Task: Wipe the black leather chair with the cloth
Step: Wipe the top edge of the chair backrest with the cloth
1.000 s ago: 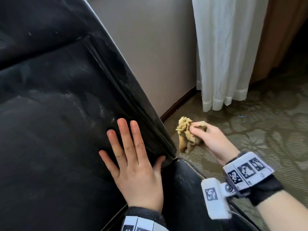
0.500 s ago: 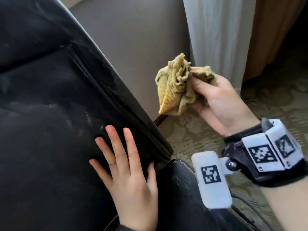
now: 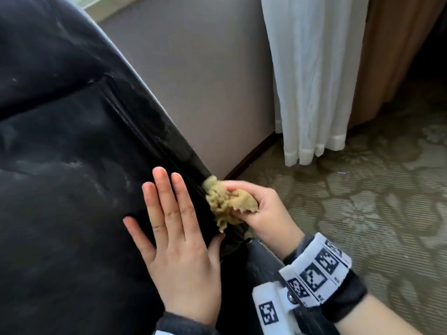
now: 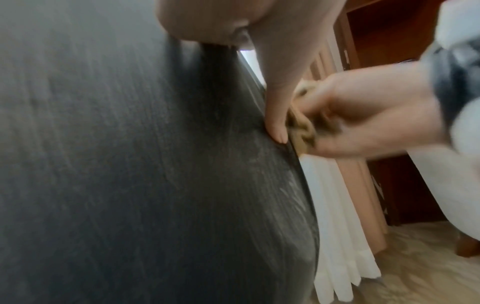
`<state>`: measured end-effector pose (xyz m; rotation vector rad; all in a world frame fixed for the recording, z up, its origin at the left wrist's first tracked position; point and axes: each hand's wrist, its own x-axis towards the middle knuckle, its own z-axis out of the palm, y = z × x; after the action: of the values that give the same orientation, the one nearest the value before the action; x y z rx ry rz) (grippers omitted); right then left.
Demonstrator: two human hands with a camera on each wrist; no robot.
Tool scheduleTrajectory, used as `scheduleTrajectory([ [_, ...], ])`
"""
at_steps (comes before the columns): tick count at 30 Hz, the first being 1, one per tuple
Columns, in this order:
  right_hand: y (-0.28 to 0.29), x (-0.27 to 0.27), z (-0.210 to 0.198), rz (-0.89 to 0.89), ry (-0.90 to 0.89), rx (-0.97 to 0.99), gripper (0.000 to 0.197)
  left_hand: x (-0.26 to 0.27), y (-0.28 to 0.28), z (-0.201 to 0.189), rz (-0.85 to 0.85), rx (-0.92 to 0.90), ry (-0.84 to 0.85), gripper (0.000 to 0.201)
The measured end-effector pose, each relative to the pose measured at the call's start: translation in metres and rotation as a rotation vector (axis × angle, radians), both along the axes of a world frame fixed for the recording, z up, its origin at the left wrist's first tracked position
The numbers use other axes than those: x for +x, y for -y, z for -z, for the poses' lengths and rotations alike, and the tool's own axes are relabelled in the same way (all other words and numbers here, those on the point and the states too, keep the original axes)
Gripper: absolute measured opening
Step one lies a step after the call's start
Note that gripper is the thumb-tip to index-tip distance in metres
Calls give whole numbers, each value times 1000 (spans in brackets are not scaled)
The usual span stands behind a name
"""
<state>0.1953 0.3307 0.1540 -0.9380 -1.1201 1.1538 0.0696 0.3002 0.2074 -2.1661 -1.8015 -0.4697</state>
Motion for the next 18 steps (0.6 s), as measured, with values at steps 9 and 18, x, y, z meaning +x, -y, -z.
scheduleTrajectory([
  [9, 42, 47, 82, 96, 452, -404, 32, -1, 2, 0, 2, 4, -14, 132],
  [18, -6, -14, 108, 65, 282, -759, 18, -5, 1, 2, 16, -11, -12, 128],
])
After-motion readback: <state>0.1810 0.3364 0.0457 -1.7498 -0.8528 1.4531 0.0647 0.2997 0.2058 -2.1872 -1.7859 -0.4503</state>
